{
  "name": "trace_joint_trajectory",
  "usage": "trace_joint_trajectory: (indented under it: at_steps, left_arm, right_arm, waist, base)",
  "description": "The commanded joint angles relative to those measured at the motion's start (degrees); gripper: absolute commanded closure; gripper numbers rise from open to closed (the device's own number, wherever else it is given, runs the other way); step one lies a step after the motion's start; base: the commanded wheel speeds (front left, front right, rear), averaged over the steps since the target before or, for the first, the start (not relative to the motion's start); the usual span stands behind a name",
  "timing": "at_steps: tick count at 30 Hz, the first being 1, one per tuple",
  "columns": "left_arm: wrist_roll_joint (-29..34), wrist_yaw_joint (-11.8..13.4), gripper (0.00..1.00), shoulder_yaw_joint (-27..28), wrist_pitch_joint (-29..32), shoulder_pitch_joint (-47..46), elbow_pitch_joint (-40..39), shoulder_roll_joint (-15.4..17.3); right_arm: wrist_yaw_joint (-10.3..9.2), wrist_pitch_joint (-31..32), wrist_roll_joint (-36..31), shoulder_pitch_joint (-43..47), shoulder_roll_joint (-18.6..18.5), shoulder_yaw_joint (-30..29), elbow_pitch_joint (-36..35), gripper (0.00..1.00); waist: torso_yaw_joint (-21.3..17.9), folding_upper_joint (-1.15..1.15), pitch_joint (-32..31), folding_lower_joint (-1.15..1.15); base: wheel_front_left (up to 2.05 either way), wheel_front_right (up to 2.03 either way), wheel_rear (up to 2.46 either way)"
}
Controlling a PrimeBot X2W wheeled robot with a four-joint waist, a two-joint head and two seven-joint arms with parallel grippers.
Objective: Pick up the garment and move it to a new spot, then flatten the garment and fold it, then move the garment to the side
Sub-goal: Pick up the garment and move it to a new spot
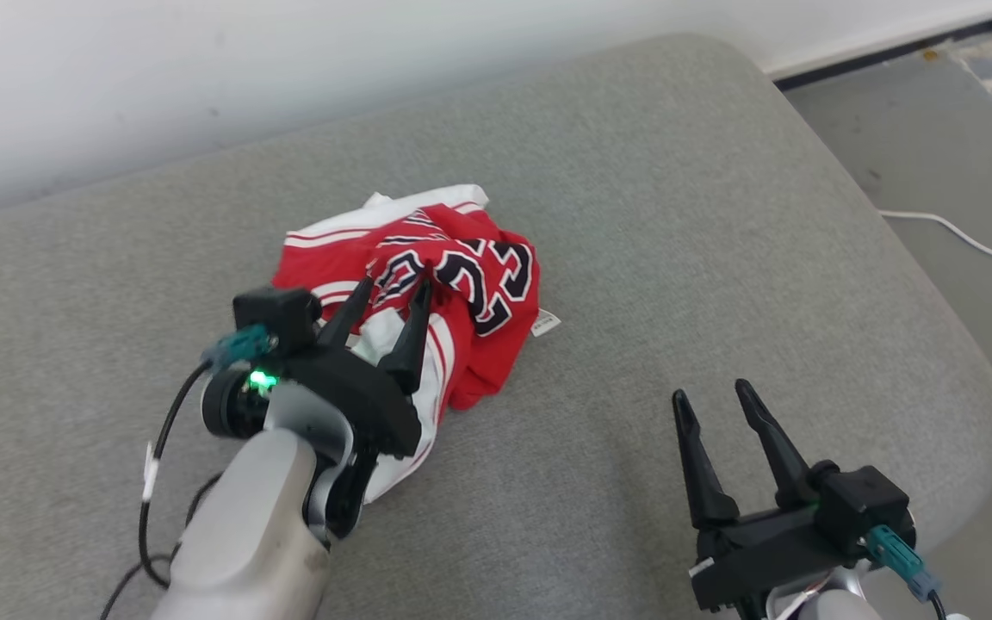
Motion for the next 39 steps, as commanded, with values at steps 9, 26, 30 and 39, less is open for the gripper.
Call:
trace_joint_trajectory:
  at_steps: [9,26,30,39]
  left_arm:
    - [-3.1,2.6,0.00,4.9,-10.3,12.7,-8.1,1.5]
    - [14.8,-0.3,0.00,19.9,-10.7,34.7,-24.9,1.2]
    - [16.4,-1.4,0.00,21.8,-10.7,35.9,-24.9,0.7]
    - [17.9,-2.3,0.00,24.2,-10.7,36.8,-25.2,0.1]
  right_arm:
    - [0.05,0.0,-3.2,4.1,0.0,-5.3,0.2,0.00]
    - [0.05,0.0,-6.2,7.4,0.0,-10.8,1.1,0.00]
    - [0.05,0.0,-6.1,7.5,0.0,-11.0,1.9,0.00]
    - [0.05,0.0,-5.5,7.1,0.0,-10.8,2.5,0.00]
  waist:
    - [8.6,0.00,-8.7,-0.01]
    - [16.2,0.00,-10.4,-0.01]
    - [16.6,0.00,-10.6,-0.01]
    - [17.2,0.00,-10.5,-0.01]
  base:
    - [0.00,0.00,0.00]
    - [0.00,0.00,0.00]
    - [0.00,0.00,0.00]
    - [0.00,0.00,0.00]
